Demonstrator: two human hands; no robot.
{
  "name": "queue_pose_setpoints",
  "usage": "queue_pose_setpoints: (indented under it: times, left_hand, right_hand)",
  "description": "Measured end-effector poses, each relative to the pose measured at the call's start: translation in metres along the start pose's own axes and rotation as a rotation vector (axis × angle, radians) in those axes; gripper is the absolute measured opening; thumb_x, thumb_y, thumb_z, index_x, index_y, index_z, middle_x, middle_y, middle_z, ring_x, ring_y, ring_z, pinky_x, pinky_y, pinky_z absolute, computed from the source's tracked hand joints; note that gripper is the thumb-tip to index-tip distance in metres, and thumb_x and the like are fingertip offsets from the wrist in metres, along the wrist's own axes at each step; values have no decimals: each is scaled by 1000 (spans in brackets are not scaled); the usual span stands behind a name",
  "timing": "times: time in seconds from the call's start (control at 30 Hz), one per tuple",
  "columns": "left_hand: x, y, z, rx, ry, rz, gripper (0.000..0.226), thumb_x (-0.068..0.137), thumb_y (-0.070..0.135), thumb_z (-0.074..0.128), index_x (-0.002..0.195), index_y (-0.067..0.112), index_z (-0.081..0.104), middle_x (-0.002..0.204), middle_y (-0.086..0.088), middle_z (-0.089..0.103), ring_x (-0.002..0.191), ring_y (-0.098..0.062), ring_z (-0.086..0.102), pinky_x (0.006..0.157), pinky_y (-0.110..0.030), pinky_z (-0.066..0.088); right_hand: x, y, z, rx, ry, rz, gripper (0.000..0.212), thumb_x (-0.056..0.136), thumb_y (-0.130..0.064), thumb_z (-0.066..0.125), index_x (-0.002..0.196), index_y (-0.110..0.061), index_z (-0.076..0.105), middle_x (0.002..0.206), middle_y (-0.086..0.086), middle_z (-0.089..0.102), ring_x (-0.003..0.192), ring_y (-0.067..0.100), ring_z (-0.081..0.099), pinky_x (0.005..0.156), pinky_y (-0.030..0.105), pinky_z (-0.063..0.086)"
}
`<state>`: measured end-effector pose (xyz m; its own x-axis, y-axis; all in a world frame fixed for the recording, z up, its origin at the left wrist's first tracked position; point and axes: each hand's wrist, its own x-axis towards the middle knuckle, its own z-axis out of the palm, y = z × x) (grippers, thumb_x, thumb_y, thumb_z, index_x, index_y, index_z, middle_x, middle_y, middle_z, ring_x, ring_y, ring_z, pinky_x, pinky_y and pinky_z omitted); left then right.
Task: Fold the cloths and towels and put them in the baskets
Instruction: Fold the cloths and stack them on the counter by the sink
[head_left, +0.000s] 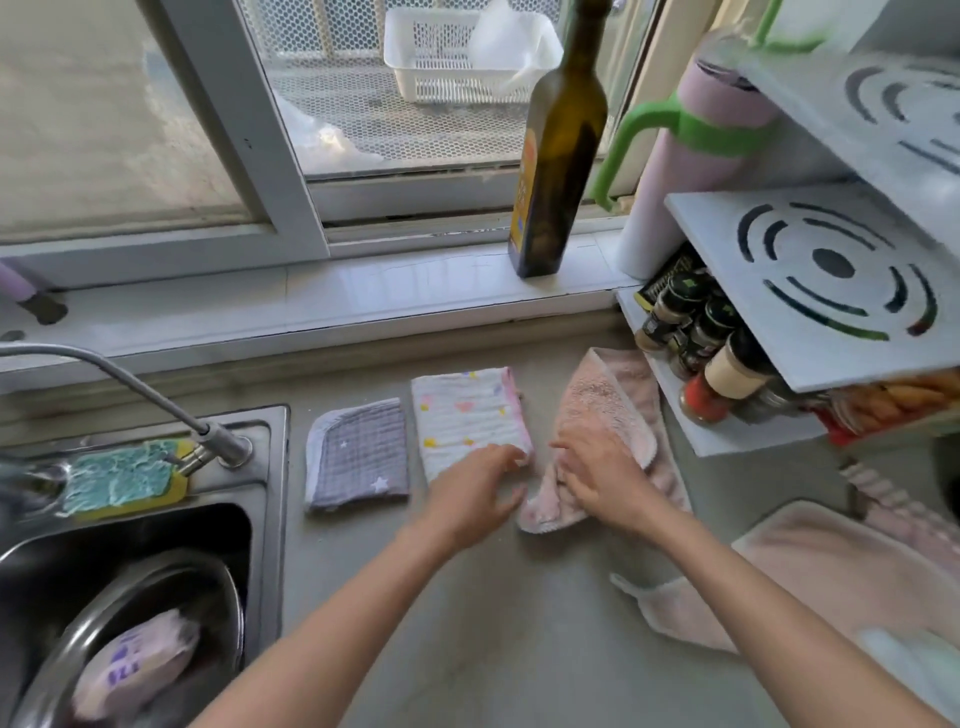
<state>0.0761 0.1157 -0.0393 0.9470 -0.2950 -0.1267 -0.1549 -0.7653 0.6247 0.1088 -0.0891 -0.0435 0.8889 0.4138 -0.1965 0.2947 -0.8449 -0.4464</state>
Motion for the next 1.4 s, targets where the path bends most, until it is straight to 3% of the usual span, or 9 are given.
queue_pose_setpoints:
  times: [0.13, 0.3, 0.4, 0.5, 0.63, 0.8, 1.0, 1.23, 1.4]
  left_hand:
    - [-13, 22, 31, 104, -157, 1, 50, 84, 38, 65, 128, 17, 51, 125, -2, 56, 117, -22, 48, 96, -34, 39]
    - [-13, 31, 45, 145, -132, 47, 19, 87, 18, 55, 103, 16, 64, 102, -6, 63, 102, -27, 55, 81, -40, 46]
    - [-24, 39, 37, -391, 14, -104, 22, 87, -3, 51, 100, 2, 67, 97, -17, 64, 88, -30, 62, 65, -37, 57]
    - [-41, 49, 11, -879, 114, -267, 28, 90, -15, 40, 103, -6, 62, 95, -13, 60, 85, -20, 62, 61, -27, 59]
    - [-68, 51, -34, -795, 144, -121, 35, 86, -13, 38, 105, 1, 65, 94, -4, 63, 71, -2, 61, 61, -19, 54]
    - [-106, 38, -62, -584, 142, -143, 25, 96, 5, 47, 100, 12, 70, 82, -1, 60, 59, -9, 48, 51, -19, 42]
    - [-136, 49, -69, -927, 311, -208, 21, 101, 8, 42, 96, 6, 62, 88, -3, 58, 82, -14, 58, 62, -26, 59]
    - [-141, 41, -82, -519, 672, -171, 21, 97, 21, 47, 87, 18, 66, 77, 1, 62, 75, -25, 61, 63, -43, 60]
    - [-163, 62, -113, -123, 854, 106, 24, 98, 23, 48, 89, 9, 65, 64, 2, 59, 55, -15, 53, 51, -30, 40]
  right_hand:
    - [-24, 21, 0, -139, -354, 84, 84, 79, -16, 56, 151, -24, 14, 159, -7, -3, 147, 18, -4, 120, 41, 7]
    - [-32, 20, 8, -132, -52, 143, 69, 76, 5, 52, 141, -15, 37, 154, 3, 25, 139, 25, 29, 108, 38, 33]
    - [-46, 13, 5, 41, 55, 152, 39, 79, 4, 51, 111, -17, 60, 122, -3, 51, 108, 20, 51, 88, 32, 42]
    - [-61, -1, -17, 222, 31, 111, 19, 86, -6, 55, 78, -22, 62, 77, -11, 57, 76, 10, 52, 70, 26, 38]
    - [-76, -18, -45, 307, 53, 83, 33, 84, -26, 50, 73, 2, 64, 65, 10, 60, 63, 9, 46, 61, 31, 35]
    - [-107, -51, -84, 301, -104, 57, 29, 85, -27, 69, 64, -9, 61, 55, -7, 42, 49, 0, 36, 49, 19, 24]
    - [-131, -84, -101, 6, -378, 167, 30, 75, -44, 74, 74, -16, 63, 68, -5, 60, 59, 9, 51, 55, 26, 37]
    - [-124, -114, -89, -205, 287, 120, 31, 86, -19, 57, 59, -20, 44, 82, 7, 65, 86, 28, 59, 59, 29, 29]
    - [-126, -135, -101, -31, 615, -97, 19, 86, -24, 57, 70, -14, 62, 66, -1, 59, 65, 22, 55, 56, 28, 32]
